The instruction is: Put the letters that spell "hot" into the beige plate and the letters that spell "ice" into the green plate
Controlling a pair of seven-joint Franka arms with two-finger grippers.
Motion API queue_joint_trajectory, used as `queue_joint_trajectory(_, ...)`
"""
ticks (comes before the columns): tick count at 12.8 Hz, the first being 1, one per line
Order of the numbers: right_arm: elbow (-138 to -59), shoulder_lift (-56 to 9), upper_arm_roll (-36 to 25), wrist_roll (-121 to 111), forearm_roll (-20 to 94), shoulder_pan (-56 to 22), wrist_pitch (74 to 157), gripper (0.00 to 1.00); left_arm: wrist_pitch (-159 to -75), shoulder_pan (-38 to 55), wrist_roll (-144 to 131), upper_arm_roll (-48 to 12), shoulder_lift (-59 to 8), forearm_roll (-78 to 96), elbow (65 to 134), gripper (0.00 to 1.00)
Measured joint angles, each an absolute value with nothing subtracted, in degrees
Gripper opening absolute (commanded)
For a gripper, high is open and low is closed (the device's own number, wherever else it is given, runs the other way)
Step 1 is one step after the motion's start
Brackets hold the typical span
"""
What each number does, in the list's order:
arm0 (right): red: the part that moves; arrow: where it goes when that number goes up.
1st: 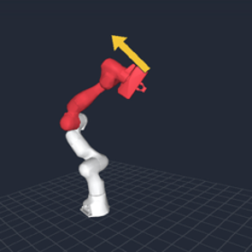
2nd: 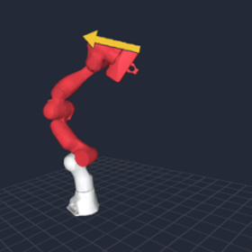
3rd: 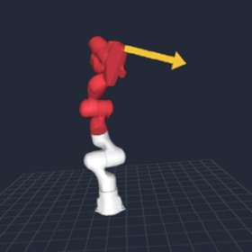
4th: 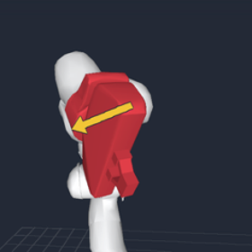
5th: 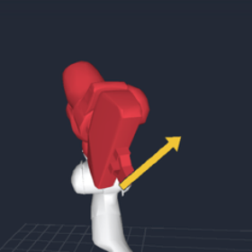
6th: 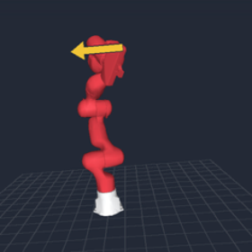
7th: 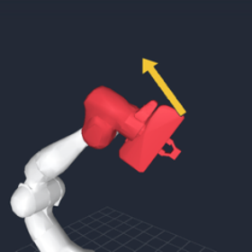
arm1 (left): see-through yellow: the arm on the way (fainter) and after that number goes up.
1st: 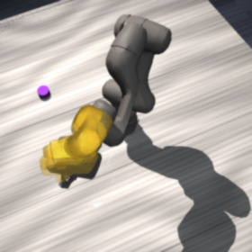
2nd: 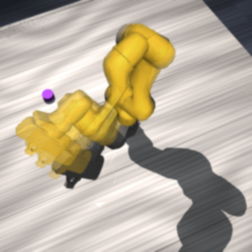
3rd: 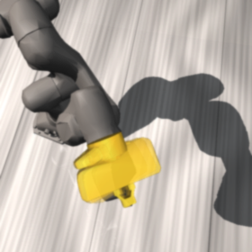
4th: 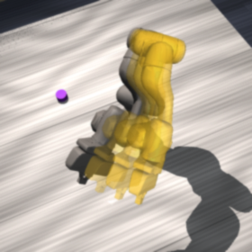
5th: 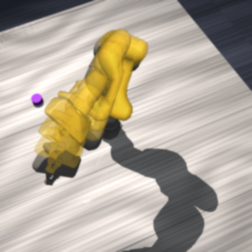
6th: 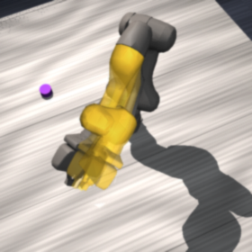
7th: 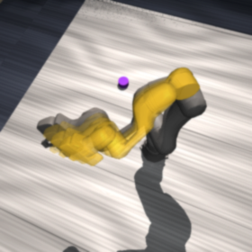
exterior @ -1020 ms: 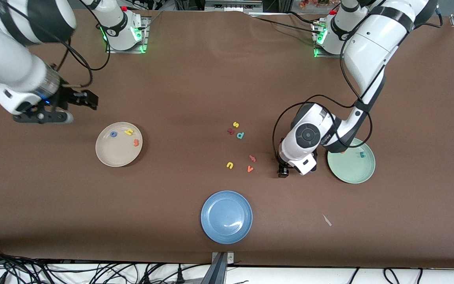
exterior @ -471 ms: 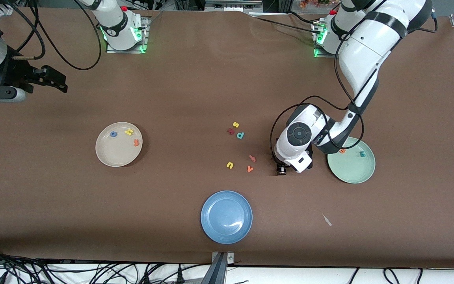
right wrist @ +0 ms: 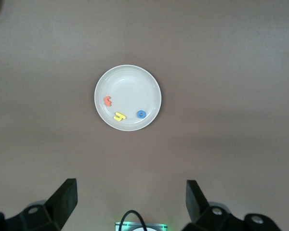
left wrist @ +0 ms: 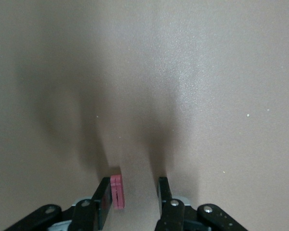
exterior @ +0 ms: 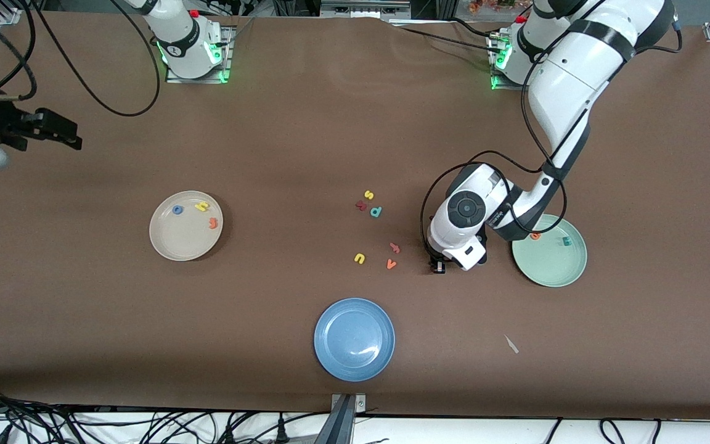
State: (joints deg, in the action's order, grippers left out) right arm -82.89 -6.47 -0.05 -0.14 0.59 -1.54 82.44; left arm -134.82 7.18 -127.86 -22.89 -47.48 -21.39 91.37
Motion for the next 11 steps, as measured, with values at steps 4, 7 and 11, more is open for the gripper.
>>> queue_joint_trajectory(4, -81.99, -6.89, 0.66, -0.13, 0.59, -1.63, 81.25, 1.00, -134.80, 7.26, -127.42, -22.89, -47.37, -21.55, 91.24, 0.00)
queue_joint_trajectory(7, -82.36, -6.55, 0.60, -0.11, 0.59, -1.62, 79.71, 1.00, -133.46, 7.07, -122.40, -22.76, -46.62, -21.69, 90.80, 0.00)
queue_joint_trajectory(11, -85.12, -5.19, -0.52, -0.10, 0.59, -2.99, 80.41, 1.00, -126.42, 1.57, -108.86, -24.91, -40.64, -20.17, 89.58, 0.00)
